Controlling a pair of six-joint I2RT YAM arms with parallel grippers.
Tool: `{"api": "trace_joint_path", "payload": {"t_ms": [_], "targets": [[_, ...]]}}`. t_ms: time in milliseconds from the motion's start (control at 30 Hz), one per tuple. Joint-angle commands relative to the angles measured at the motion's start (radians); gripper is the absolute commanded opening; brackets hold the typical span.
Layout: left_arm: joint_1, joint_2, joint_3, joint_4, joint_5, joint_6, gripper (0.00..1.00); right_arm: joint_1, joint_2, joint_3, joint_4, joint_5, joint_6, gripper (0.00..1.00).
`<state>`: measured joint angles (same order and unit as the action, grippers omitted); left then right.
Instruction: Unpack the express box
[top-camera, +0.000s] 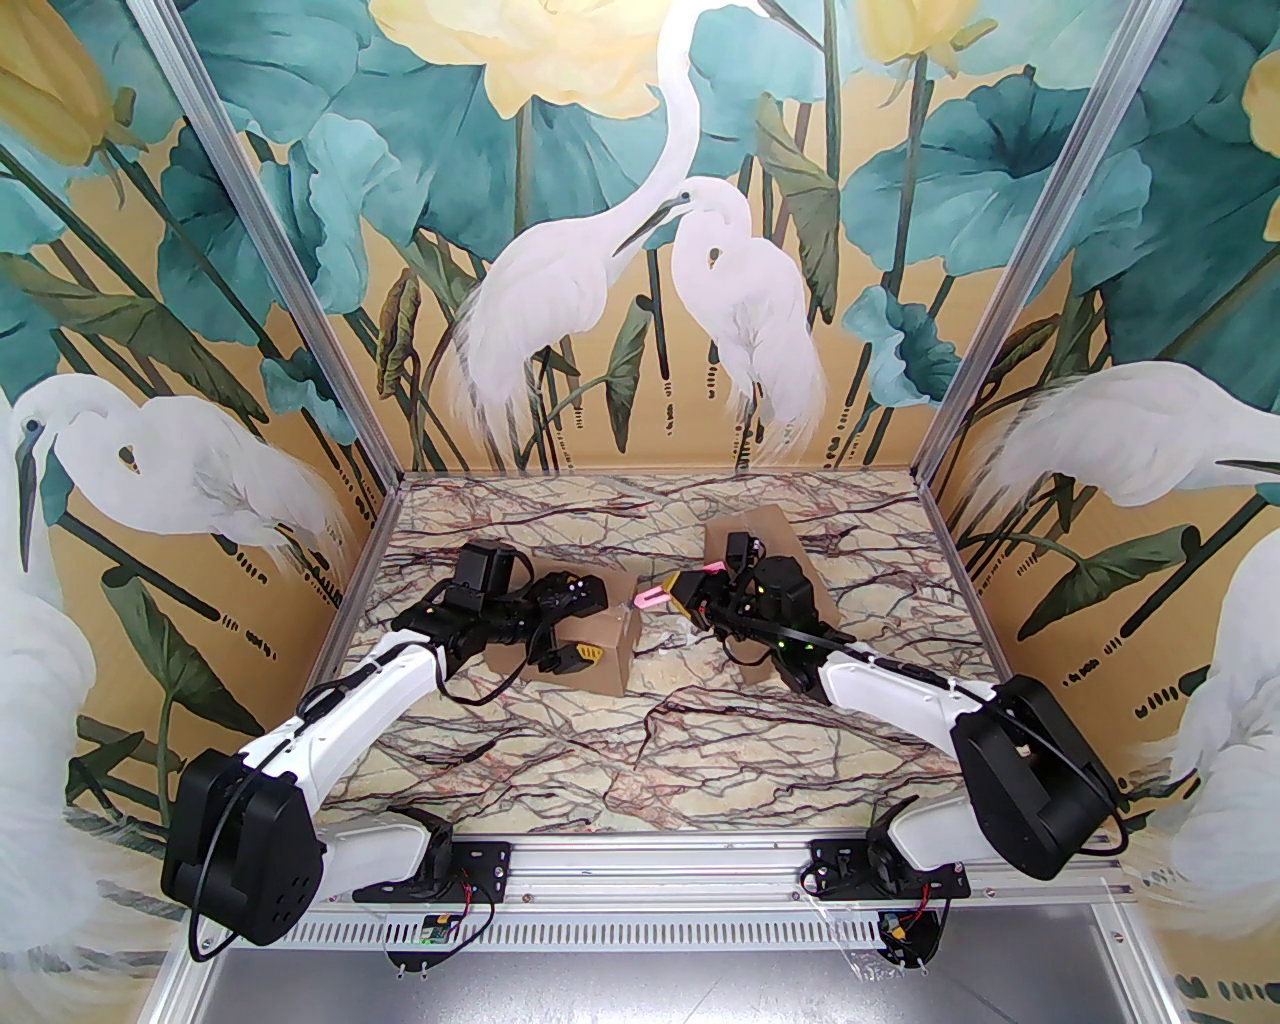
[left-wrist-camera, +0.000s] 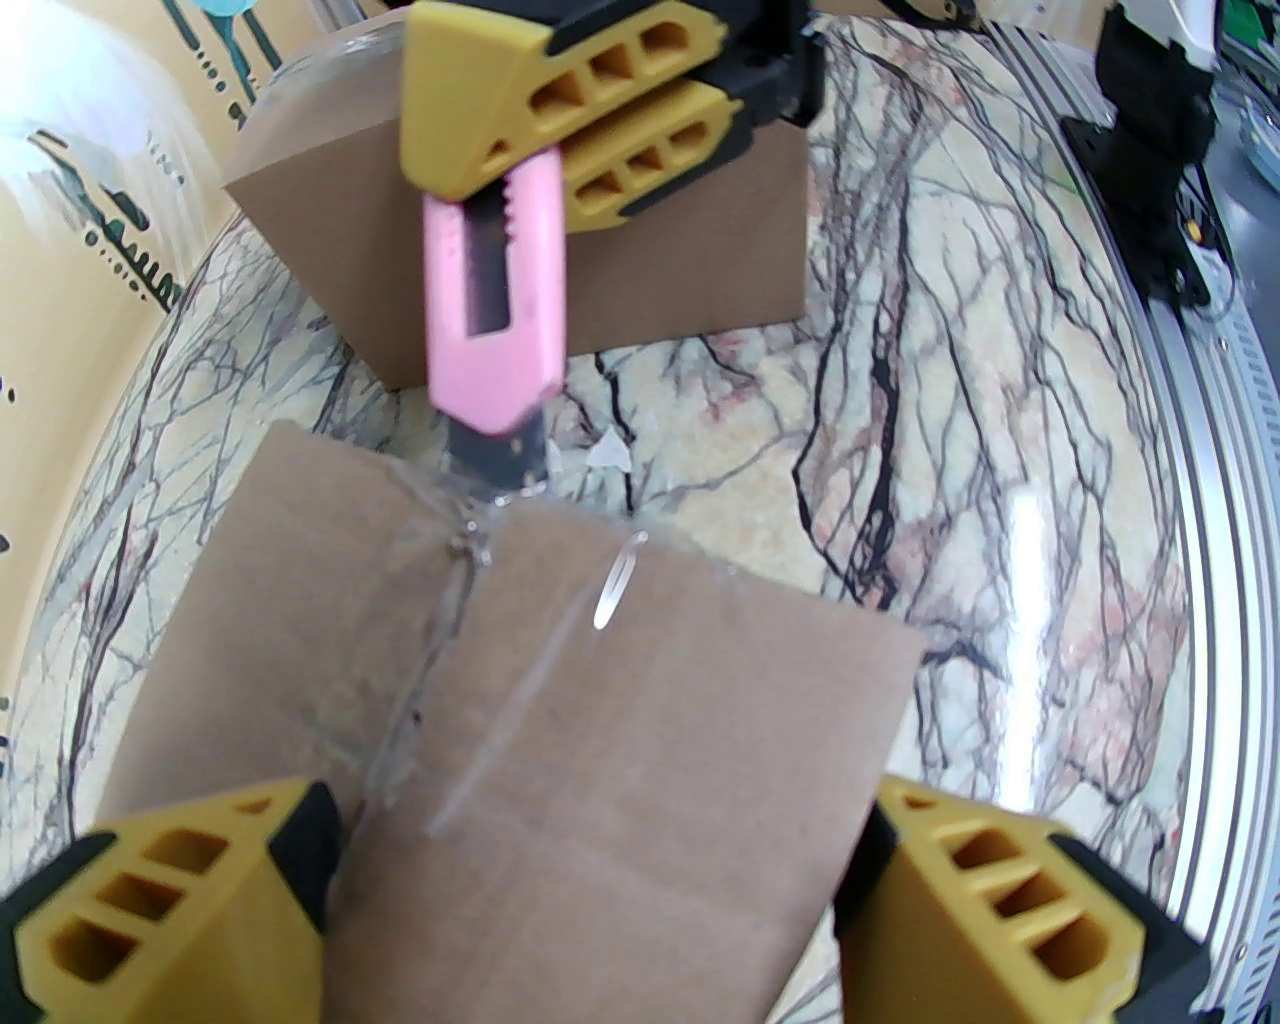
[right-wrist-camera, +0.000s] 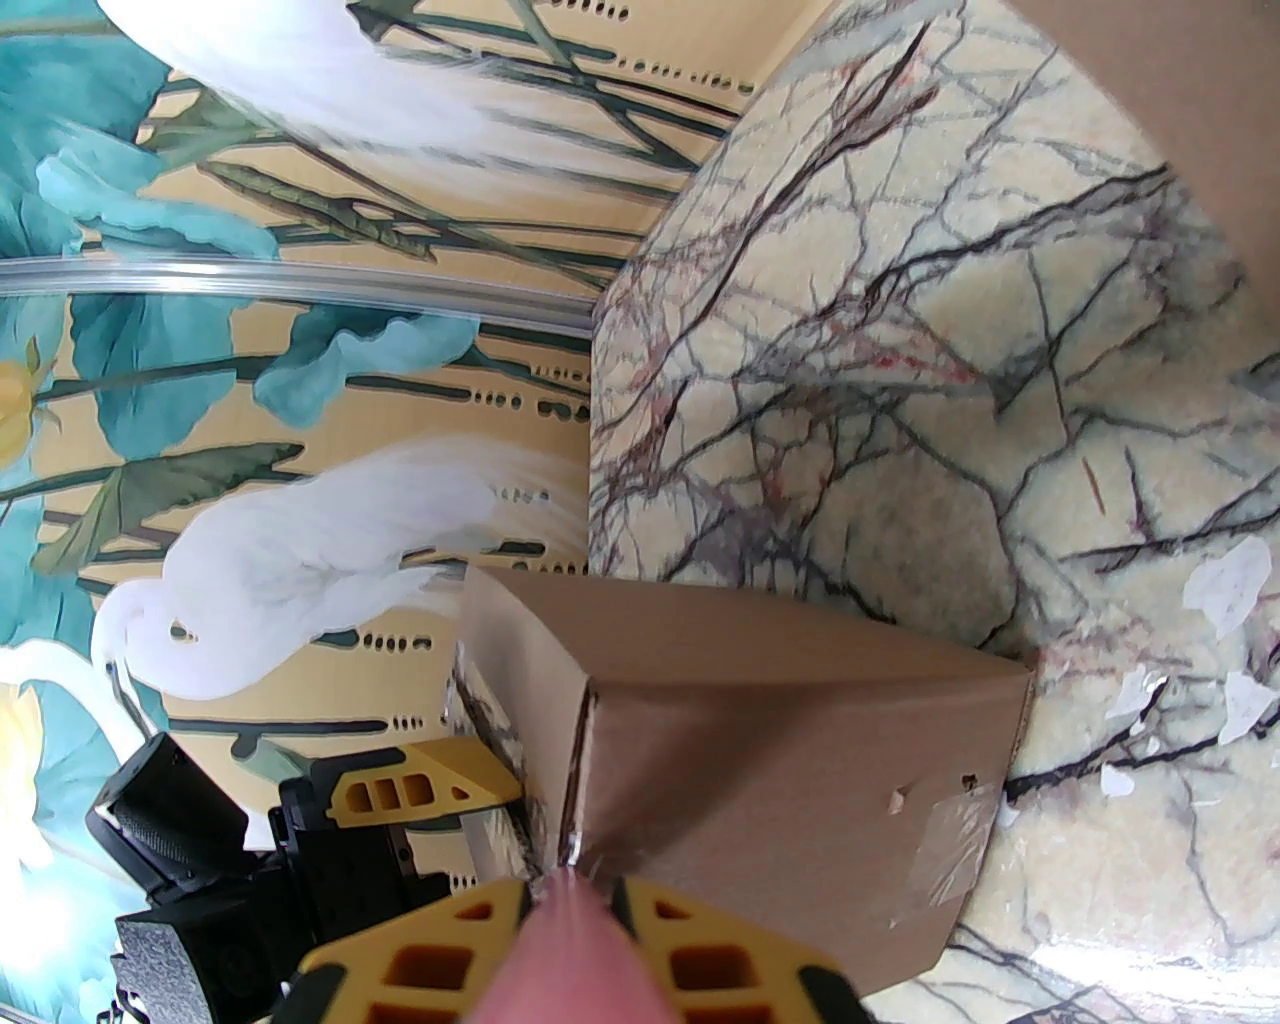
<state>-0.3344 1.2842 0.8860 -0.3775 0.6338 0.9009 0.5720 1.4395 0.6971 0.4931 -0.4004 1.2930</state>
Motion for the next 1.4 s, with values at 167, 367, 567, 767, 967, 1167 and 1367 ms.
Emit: {"api": "trace_joint_path", "payload": {"t_ms": [167, 367, 567, 767, 967, 1167, 1367], "targets": [[0.025, 0.056, 0.084, 0.144, -0.213, -0.198, 0.80, 0.094, -0.102, -0.119, -0.091, 0.022, 0.059, 0.00], [0.026, 0.053, 0.068, 0.117, -0.217, -0.171, 0.80, 0.090, -0.186, -0.155, -0.140, 0.070, 0.061, 0.00], [0.025, 0.030, 0.033, 0.084, -0.206, -0.123, 0.81, 0.045, -0.227, -0.174, -0.160, 0.043, 0.054, 0.00], [0.024, 0.016, 0.008, 0.063, -0.186, -0.073, 0.81, 0.005, -0.270, -0.162, -0.218, 0.012, 0.023, 0.00], [0.014, -0.037, -0.048, 0.070, -0.095, -0.004, 0.82, -0.002, -0.254, -0.124, -0.217, 0.026, -0.005, 0.00], [0.011, -0.103, -0.089, 0.077, 0.004, 0.039, 0.85, -0.004, -0.178, -0.014, -0.201, 0.025, -0.070, 0.00], [0.012, -0.130, -0.092, 0.052, 0.030, 0.056, 0.88, -0.009, -0.107, 0.088, -0.214, 0.010, -0.131, 0.00]]}}
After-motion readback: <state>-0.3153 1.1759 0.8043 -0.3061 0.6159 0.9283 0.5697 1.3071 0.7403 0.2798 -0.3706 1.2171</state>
